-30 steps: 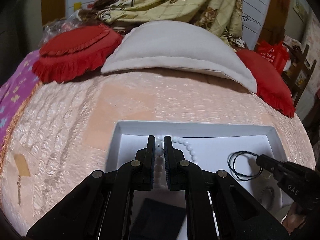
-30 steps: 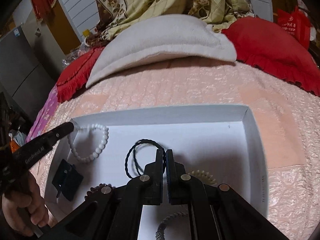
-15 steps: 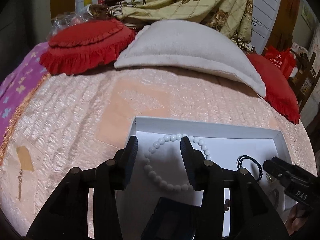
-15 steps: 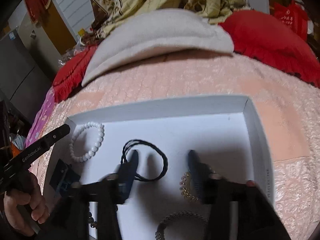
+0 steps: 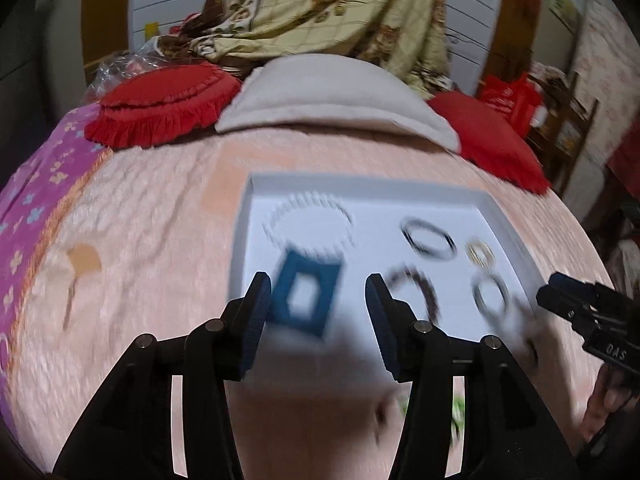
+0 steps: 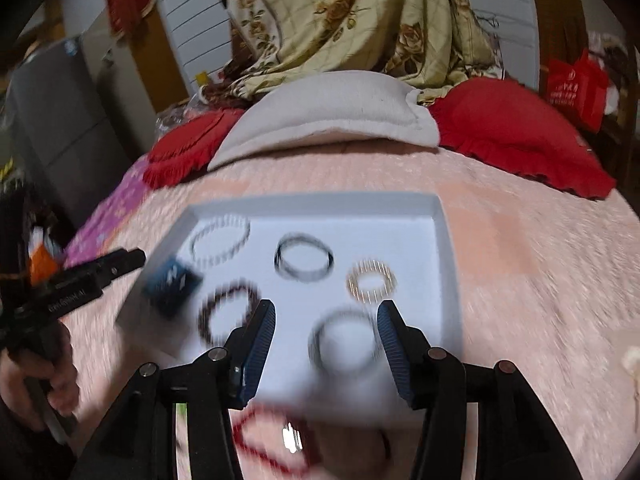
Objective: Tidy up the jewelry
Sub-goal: 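Open and lift both tools away from the tray, then grasp the Mickey-charm brown cord tie with the left tool while the right tool grasps a black cord tie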
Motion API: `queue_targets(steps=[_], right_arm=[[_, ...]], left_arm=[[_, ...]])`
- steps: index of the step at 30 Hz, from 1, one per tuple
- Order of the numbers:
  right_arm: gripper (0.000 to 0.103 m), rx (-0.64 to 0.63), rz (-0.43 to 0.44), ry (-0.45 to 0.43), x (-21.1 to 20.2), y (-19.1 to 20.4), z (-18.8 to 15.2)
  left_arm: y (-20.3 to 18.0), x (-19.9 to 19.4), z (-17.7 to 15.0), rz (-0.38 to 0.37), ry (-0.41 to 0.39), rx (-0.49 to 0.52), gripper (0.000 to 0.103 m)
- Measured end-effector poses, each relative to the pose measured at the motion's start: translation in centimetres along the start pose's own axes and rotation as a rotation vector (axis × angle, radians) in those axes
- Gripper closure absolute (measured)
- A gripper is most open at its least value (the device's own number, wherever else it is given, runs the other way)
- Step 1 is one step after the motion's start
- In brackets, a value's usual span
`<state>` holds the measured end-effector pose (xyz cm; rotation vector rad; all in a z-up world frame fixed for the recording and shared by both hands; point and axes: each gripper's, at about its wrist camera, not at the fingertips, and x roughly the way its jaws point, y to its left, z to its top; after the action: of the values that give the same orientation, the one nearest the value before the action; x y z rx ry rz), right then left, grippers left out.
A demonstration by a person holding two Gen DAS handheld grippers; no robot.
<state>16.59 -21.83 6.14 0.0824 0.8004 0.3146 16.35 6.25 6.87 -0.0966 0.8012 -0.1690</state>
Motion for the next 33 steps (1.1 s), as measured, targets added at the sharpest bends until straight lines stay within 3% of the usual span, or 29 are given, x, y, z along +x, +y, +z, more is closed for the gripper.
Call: queue_targets(steps=[5, 8, 10, 15, 24, 25, 26, 27, 33], right_arm=[[0.052, 0.055, -0.016, 0.001, -3.3, -1.2, -7.3], [0.052, 0.091, -0.02, -0.015, -4.4, -1.9, -10.1], [0.052, 0.093, -0.037, -0.022, -4.5, -2.2, -11.2], [0.052, 0.115, -0.062, -0.009, -3.7, -2.9, -11.7], [0.052, 0.08, -0.062, -0.023, -3.5, -1.7, -11.1], [0.052, 0.082, -0.06, -0.023, -3.5, -1.8, -11.1], [0.052, 0.086, -0.055, -0.021, -3.5, -2.0, -11.0], [0.052, 0.09, -0.05, -0.017, -3.4, -2.1, -11.0], [0.052, 0.08, -0.023, 0.027, -2.6, -3.2, -10.1]], left_arm=[[-1.7, -1.5, -5.5, -0.093, 0.047, 0.015, 0.054], [-3.1, -1.4, -7.1, -0.138, 0.066, 0.039, 0.054], [-4.4, -0.5, -7.9, -0.115, 0.088, 0.093, 0.054], [-5.3, 1.0, -8.4, -0.098, 0.131, 0.143, 0.054], [-6.4, 2.0, -8.5, -0.053, 0.117, 0.231, 0.05], [-6.5, 2.0, -8.5, -0.051, 0.116, 0.235, 0.052], [-6.5, 1.9, -8.6, -0.058, 0.113, 0.24, 0.064], [-6.6, 1.8, -8.6, -0.062, 0.109, 0.244, 0.069], [-5.5, 0.1, -8.6, -0.095, 0.092, 0.183, 0.069]])
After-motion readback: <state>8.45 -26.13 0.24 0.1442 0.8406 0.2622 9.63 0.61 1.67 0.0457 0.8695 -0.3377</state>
